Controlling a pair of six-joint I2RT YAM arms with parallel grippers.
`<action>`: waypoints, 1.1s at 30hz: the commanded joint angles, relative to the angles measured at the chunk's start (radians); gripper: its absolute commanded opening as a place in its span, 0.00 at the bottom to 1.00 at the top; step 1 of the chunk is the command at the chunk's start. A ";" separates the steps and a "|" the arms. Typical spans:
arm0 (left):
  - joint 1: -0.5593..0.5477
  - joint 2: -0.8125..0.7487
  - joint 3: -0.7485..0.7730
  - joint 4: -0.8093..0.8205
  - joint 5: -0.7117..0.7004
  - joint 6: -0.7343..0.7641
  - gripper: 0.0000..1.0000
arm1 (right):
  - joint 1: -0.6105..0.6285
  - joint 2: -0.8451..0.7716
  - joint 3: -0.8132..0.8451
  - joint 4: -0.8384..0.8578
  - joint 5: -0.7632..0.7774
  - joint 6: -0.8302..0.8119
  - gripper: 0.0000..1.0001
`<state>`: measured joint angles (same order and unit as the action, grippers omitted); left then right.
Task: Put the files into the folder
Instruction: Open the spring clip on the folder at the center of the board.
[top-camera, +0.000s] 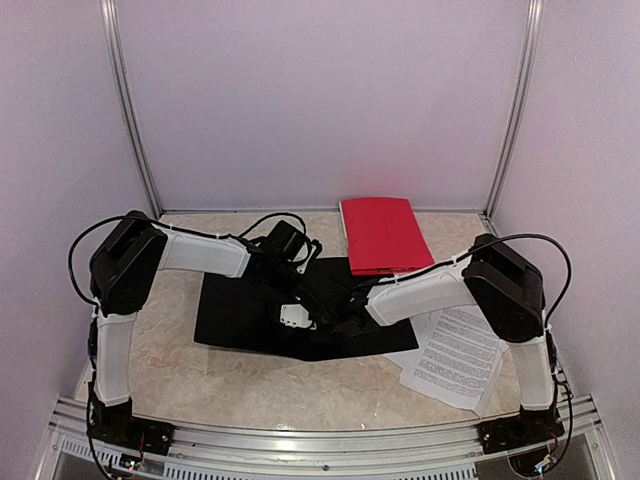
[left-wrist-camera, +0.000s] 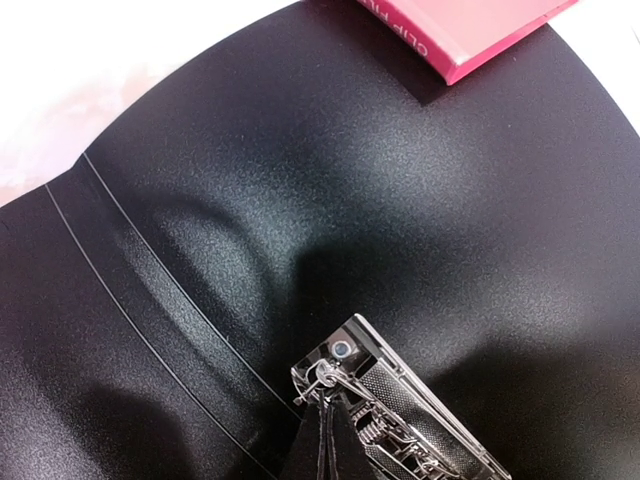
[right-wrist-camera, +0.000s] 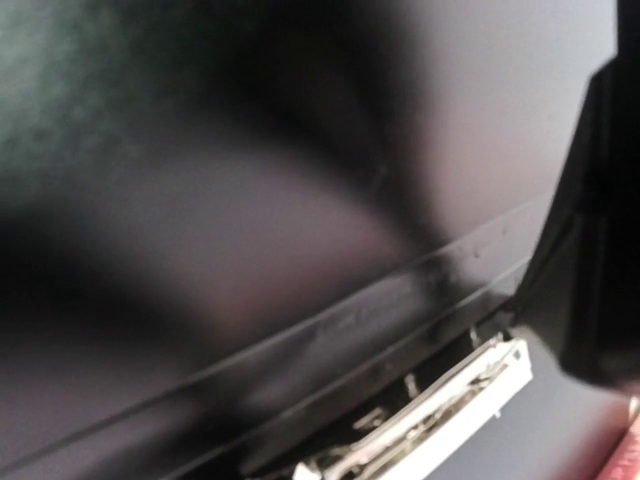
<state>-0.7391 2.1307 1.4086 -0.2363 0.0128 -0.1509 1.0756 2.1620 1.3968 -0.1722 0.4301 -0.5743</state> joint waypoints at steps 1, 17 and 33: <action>0.003 0.098 -0.095 -0.313 -0.019 0.015 0.00 | 0.039 0.173 -0.065 -0.239 -0.138 0.011 0.00; 0.010 0.095 -0.117 -0.300 -0.027 0.040 0.00 | 0.005 0.042 -0.099 -0.225 -0.213 0.016 0.00; 0.031 0.071 -0.145 -0.284 -0.019 0.036 0.00 | -0.104 -0.133 -0.152 -0.102 -0.401 0.090 0.00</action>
<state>-0.7349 2.0972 1.3579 -0.2276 0.0647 -0.1284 0.9848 2.0548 1.2972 -0.1513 0.1036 -0.5476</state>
